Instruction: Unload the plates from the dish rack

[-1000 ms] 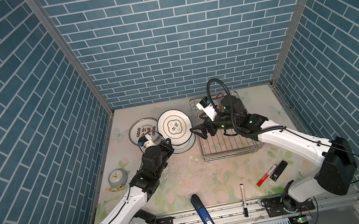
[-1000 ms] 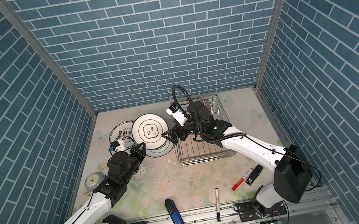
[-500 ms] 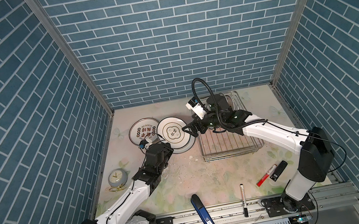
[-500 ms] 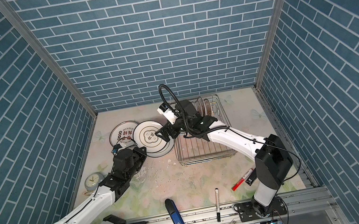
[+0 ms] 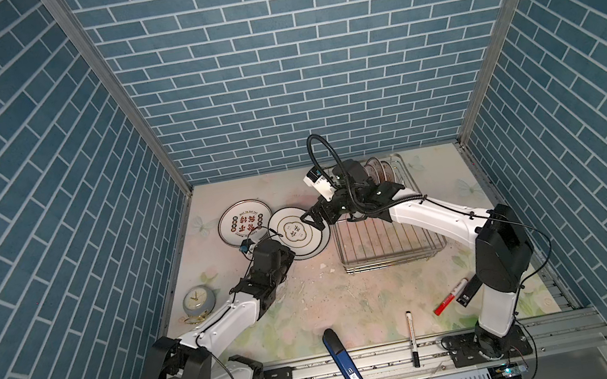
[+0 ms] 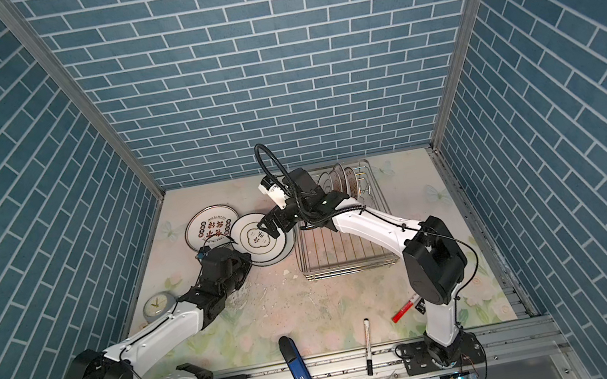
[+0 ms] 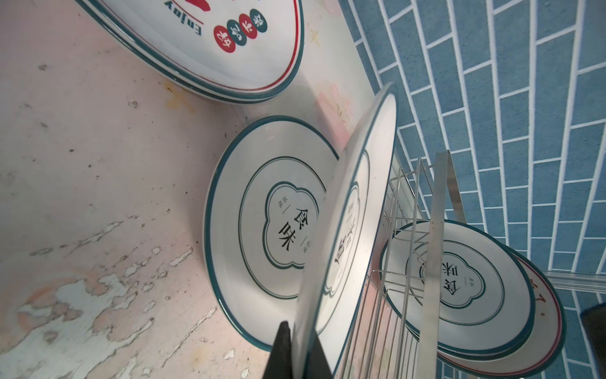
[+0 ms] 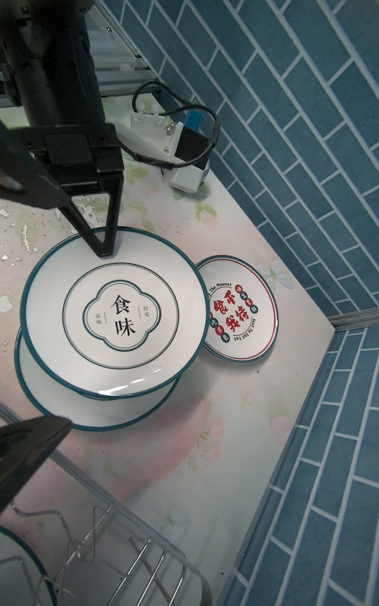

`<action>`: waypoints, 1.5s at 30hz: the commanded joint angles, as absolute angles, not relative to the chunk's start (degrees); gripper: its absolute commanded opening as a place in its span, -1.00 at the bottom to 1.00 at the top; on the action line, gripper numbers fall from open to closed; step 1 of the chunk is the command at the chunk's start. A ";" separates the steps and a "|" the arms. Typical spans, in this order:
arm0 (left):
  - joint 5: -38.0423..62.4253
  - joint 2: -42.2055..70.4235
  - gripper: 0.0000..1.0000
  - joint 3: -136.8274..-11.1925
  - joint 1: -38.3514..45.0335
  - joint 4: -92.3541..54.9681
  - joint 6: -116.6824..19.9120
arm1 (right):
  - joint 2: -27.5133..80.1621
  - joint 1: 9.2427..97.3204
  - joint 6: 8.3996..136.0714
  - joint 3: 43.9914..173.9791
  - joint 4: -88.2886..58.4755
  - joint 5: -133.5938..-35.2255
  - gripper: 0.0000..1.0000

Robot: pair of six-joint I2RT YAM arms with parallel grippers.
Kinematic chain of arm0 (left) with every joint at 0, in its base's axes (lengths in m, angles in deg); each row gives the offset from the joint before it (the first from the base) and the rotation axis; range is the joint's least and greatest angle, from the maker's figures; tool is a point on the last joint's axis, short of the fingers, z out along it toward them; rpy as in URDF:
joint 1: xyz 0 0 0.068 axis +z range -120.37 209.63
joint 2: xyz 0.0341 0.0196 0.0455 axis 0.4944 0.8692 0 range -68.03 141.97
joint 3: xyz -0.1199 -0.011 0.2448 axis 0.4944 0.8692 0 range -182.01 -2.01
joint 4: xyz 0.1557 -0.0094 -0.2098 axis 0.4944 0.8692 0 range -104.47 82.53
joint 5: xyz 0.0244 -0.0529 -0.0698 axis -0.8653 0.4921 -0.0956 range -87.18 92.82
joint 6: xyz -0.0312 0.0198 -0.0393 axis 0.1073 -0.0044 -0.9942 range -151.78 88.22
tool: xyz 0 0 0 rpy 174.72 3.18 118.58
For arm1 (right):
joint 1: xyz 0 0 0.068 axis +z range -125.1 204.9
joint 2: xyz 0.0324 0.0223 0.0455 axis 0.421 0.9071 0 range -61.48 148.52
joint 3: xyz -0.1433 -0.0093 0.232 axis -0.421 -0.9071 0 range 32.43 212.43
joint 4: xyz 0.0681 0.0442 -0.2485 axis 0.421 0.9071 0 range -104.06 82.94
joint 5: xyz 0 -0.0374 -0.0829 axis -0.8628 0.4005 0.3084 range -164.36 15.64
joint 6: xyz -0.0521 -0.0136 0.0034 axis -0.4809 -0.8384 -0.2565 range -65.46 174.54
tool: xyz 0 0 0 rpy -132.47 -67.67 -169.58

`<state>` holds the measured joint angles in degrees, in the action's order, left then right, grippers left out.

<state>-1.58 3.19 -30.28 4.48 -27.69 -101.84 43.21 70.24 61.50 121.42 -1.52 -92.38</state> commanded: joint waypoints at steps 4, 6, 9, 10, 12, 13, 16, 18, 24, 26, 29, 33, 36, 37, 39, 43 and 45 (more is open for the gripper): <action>0.78 6.36 -1.00 -31.89 4.86 -33.52 -103.87 | 47.00 70.85 58.32 126.59 1.93 -89.70 0.98; 1.14 7.22 -1.00 -31.72 4.85 -34.56 -104.35 | 47.67 70.81 58.32 127.03 1.98 -89.48 0.98; 0.41 7.64 -1.00 -31.67 4.85 -34.45 -104.55 | 48.34 70.86 58.24 127.80 2.70 -89.41 0.98; 0.28 7.55 -1.00 -31.72 4.89 -34.38 -104.55 | 48.39 70.84 58.23 127.91 2.80 -89.24 0.98; 0.27 7.68 -1.00 -31.72 4.89 -34.52 -104.61 | 48.54 70.94 57.93 128.03 3.04 -89.04 0.98; 0.35 7.81 -1.00 -31.87 4.89 -34.52 -104.60 | 48.64 70.95 57.71 128.14 3.33 -88.95 0.97; 0.54 8.42 -1.00 -32.30 4.85 -34.52 -104.55 | 49.06 70.93 57.46 128.41 3.43 -89.02 0.97; 0.50 8.84 -1.00 -32.33 4.85 -34.69 -104.64 | 49.56 70.88 57.35 128.79 3.85 -88.87 0.97; 1.31 10.43 -1.00 -32.42 5.28 -35.67 -105.08 | 50.14 70.97 57.17 129.31 4.38 -88.86 0.98; 0.89 10.67 -1.00 -32.07 5.35 -36.49 -105.08 | 50.32 70.94 57.17 129.46 4.31 -88.86 0.97; 1.14 11.13 -1.00 -32.22 5.46 -36.46 -105.15 | 50.66 71.00 57.08 129.48 4.58 -88.86 0.97; 0.92 11.39 -1.00 -32.49 5.46 -36.26 -104.92 | 51.65 71.03 56.91 130.17 5.15 -89.02 0.96; 0.44 12.02 -1.00 -32.60 5.50 -36.06 -104.82 | 52.18 71.02 57.17 130.44 4.56 -90.18 0.96; 0.81 12.48 -1.00 -32.68 5.63 -36.41 -104.90 | 52.50 71.04 57.24 130.68 4.79 -90.83 0.96; 1.99 13.63 -1.00 -32.77 5.84 -37.51 -105.07 | 52.99 71.08 57.26 131.17 5.15 -91.14 0.96; 2.37 14.71 -1.00 -32.61 5.85 -38.18 -105.24 | 53.22 71.04 57.17 131.45 5.75 -90.47 0.95; 2.14 14.77 -1.00 -32.29 5.94 -38.39 -105.39 | 53.26 71.00 57.08 131.44 5.79 -90.22 0.95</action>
<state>2.04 14.81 -31.24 5.60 -35.40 -105.49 52.52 70.66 59.09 129.25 4.77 -90.04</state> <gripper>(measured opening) 0.088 0.976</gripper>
